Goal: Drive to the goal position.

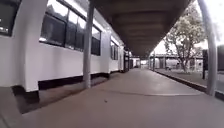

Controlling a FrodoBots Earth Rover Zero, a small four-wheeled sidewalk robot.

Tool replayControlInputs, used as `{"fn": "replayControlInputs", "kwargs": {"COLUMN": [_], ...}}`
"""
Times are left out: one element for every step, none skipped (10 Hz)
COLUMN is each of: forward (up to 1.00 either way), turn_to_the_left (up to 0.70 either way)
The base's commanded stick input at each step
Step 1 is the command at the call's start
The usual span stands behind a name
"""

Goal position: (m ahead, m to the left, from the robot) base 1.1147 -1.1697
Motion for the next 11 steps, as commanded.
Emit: {"fn": "replayControlInputs", "kwargs": {"forward": [0.0, 0.0, 0.0, 0.0, 0.0, 0.0, 0.0, 0.0, 0.01, 0.06, -0.38], "turn_to_the_left": [0.0, 0.0, 0.0, 0.0, 0.0, 0.0, 0.0, 0.0, 0.0, 0.02, 0.13]}}
